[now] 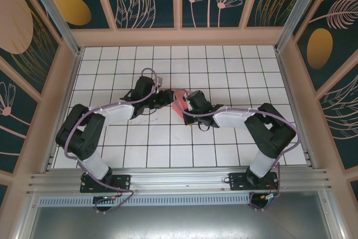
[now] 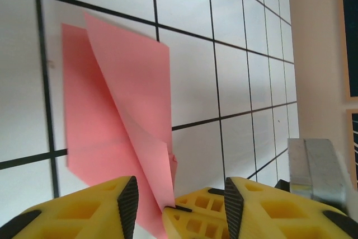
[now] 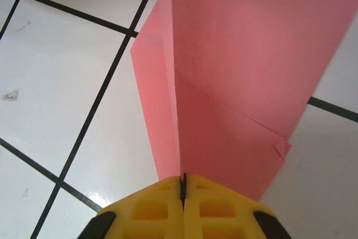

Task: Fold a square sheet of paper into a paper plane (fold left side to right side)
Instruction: Fourth fold the wing at the center of the table.

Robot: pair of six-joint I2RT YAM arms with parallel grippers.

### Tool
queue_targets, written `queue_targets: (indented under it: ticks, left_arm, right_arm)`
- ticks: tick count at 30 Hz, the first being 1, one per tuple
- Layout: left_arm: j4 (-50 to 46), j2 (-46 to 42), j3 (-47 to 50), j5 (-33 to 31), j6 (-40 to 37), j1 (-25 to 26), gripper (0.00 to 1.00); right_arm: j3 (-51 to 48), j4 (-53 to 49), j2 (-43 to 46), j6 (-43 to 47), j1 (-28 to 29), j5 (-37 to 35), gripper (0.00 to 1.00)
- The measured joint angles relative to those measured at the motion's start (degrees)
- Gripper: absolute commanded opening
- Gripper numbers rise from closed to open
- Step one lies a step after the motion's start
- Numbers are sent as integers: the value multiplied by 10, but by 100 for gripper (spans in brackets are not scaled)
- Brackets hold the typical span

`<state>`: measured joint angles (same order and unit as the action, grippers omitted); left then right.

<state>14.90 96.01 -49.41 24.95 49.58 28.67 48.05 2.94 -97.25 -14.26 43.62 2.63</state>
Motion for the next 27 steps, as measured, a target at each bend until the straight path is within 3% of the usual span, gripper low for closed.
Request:
queue_targets:
  ticks: [10,27]
  left_arm:
    - [3,28,5,14,-4,-2,36]
    - [8,101,-23,18,3,23,37]
  right_arm:
    - [-47,65,0,-27,-28,90,0]
    - [-96,155,20,-86,-58,184,0]
